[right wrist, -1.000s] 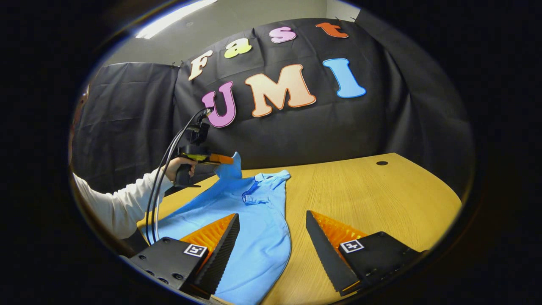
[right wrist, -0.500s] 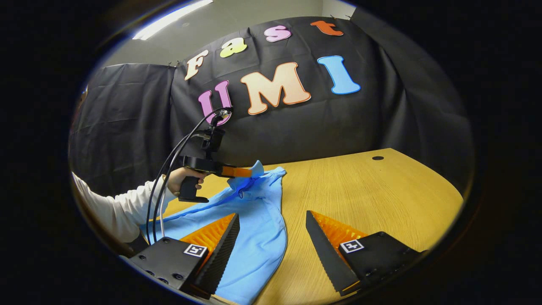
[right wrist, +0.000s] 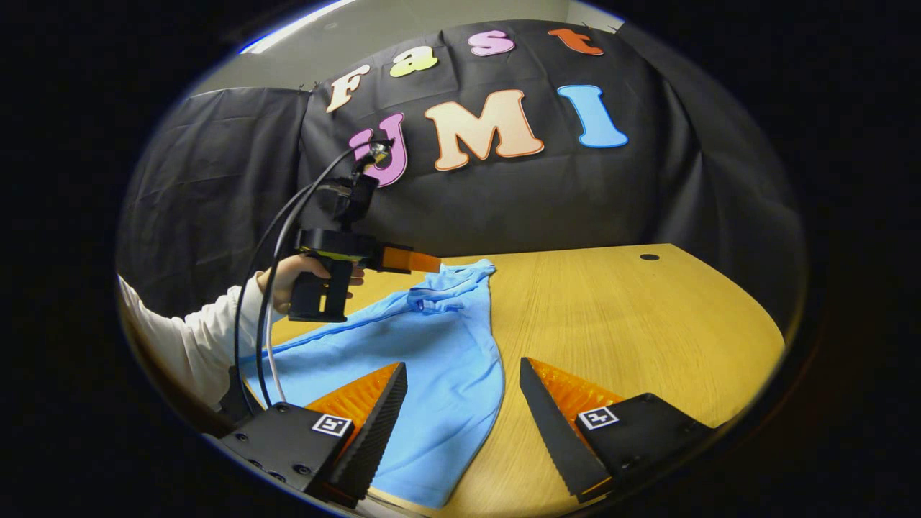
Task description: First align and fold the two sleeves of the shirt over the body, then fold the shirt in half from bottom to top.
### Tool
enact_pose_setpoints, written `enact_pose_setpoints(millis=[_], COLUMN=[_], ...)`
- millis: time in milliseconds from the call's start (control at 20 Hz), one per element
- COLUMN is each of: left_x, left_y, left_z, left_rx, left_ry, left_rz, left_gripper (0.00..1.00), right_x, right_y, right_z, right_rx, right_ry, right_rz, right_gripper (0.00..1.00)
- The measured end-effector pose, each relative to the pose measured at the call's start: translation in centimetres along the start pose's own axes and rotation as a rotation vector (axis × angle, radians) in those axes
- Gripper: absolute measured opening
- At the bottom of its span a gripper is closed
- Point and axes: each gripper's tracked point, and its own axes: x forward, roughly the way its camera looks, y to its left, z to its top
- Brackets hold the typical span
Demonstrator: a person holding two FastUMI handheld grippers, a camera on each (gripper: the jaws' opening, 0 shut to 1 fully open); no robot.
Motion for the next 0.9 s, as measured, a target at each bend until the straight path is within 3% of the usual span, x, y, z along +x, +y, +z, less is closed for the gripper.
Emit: enact_pose_setpoints(millis=[100, 500, 800, 850, 900], left_x=[-3.8, -18.5, -23.3, -23.5, -23.7], left_y=[0.4, 4.8, 5.8, 5.6, 5.4], left_z=[-1.1, -8.8, -15.4, -16.3, -17.2], left_rx=[0.01, -0.007, -0.044, -0.061, -0.085], left_ry=[-0.014, -0.051, -0.006, 0.005, 0.014], left_rz=[-0.004, 0.152, 0.239, 0.237, 0.234], left_gripper=[0.98, 0.97, 0.97, 0.97, 0.97], right_x=[-0.4, -2.7, -3.2, -3.2, -3.3], right_y=[0.8, 2.0, 3.0, 3.1, 3.3], right_z=[-1.0, -4.8, -7.4, -7.6, -7.6], right_rx=[-0.014, -0.11, -0.171, -0.179, -0.186], right_ry=[0.015, 0.082, 0.118, 0.117, 0.116], right_rz=[0.004, -0.039, -0.062, -0.062, -0.063], right_gripper=[0.98, 0.98, 0.98, 0.94, 0.98])
